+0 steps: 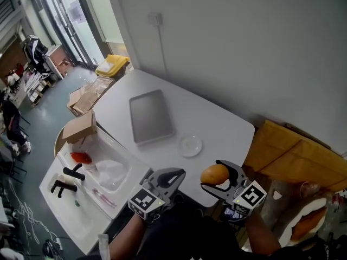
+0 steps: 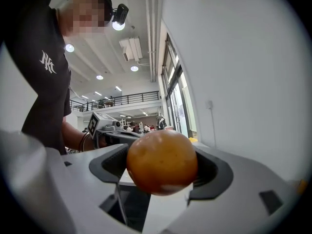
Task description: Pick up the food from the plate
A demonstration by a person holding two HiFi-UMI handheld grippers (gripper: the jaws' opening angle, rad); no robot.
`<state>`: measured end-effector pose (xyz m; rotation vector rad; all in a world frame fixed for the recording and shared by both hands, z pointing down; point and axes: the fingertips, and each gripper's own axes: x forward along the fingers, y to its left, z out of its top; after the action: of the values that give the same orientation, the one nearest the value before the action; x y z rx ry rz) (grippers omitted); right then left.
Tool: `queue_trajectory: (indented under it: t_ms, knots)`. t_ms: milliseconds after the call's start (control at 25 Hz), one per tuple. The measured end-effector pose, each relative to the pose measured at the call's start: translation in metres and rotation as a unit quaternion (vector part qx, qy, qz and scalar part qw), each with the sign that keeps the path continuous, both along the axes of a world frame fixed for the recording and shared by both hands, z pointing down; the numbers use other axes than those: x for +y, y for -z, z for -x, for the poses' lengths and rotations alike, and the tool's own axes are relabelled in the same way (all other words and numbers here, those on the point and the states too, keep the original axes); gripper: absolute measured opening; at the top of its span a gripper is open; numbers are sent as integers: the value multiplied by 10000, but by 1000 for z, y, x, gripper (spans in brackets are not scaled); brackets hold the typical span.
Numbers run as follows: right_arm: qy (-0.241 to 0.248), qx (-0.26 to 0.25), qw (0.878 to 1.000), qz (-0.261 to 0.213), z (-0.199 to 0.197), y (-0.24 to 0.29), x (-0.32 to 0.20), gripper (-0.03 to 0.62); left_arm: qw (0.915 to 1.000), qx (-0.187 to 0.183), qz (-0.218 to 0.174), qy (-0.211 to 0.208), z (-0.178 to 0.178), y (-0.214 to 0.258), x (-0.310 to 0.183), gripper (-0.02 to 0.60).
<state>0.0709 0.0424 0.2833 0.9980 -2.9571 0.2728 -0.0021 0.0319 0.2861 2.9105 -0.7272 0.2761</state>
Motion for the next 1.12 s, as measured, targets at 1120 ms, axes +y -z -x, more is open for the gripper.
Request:
queue_trajectory:
  t_ms: [1120]
  knots:
    - [63, -270, 9996, -93, 2, -11, 65, 371, 9992, -141, 299, -221, -14, -19, 72, 18]
